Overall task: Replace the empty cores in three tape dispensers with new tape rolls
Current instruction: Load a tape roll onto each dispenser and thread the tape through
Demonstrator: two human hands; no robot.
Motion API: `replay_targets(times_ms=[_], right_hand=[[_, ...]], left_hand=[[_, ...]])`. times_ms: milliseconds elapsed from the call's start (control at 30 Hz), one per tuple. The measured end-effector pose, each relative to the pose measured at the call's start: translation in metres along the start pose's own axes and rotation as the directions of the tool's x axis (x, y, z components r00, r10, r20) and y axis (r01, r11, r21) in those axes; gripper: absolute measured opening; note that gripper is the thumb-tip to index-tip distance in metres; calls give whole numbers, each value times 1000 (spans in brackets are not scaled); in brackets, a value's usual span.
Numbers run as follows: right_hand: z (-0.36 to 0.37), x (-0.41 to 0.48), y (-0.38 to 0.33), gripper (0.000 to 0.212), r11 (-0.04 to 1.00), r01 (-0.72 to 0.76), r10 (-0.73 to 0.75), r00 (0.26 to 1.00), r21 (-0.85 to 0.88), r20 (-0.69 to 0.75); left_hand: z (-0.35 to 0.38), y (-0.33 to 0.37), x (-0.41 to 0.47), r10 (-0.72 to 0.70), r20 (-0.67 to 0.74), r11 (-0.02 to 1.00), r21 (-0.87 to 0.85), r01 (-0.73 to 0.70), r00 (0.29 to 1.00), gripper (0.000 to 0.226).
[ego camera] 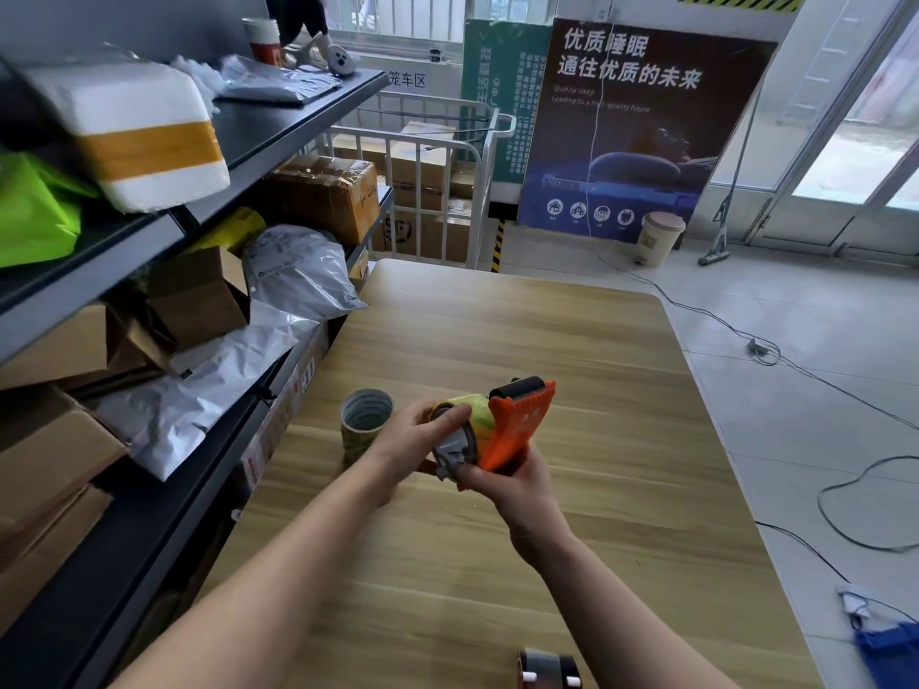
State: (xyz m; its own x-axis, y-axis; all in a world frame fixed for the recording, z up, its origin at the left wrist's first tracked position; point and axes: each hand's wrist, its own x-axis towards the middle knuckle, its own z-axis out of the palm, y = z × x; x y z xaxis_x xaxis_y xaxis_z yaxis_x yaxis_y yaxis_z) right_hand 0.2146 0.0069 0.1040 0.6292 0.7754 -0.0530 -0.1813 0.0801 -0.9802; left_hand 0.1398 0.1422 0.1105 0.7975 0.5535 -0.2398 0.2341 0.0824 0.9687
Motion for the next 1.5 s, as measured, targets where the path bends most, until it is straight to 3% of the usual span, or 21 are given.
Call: replay_targets(times_ms=[100,200,233,333,467,667,767,1000,1133,1267,1400,1500], right_hand=[[-1,1,2,41,1000,9,-9,1000,5,-4],[-2,2,2,35,1000,-8,8,1000,13,3],[-3,2,4,35,1000,-15,15,1000,22,10],[-2,4,10,33,999,-32,32,999,42,5],[-2,6,13,31,997,-33,33,999,64,-2],[-6,7,19,43,996,-83,84,996,32,-14],[-8,7,18,46,995,-97,97,995,18,0],[-2,13,14,34,997,-68,68,998,48,-5],[-4,15,11,36,996,-83,82,997,29,14],[-3,16,11,43,994,-111,111,994,16,5],[-3,17,12,45,995,-95,95,995,-18,7],[-2,16,13,44,996,-88,88,996,-26,10]], left_hand=[[0,0,0,11,22,1000,-24,-11,1000,22],[1,-1,2,63,19,998,21,-63,998,48],[1,-1,2,132,14,988,73,-133,991,44],[3,2,-2,382,70,872,305,-384,922,21],[-2,1,-1,471,163,736,468,-488,867,25],[-10,6,-3,312,74,727,623,-288,947,45],[-17,7,0,214,72,756,619,-212,974,56],[-6,14,4,344,211,735,546,-403,915,29],[-11,16,6,360,199,739,536,-409,911,24],[-12,14,8,309,81,809,502,-307,948,32],[-18,7,13,74,16,939,336,-75,997,61],[-21,13,13,-82,28,979,189,75,996,34]])
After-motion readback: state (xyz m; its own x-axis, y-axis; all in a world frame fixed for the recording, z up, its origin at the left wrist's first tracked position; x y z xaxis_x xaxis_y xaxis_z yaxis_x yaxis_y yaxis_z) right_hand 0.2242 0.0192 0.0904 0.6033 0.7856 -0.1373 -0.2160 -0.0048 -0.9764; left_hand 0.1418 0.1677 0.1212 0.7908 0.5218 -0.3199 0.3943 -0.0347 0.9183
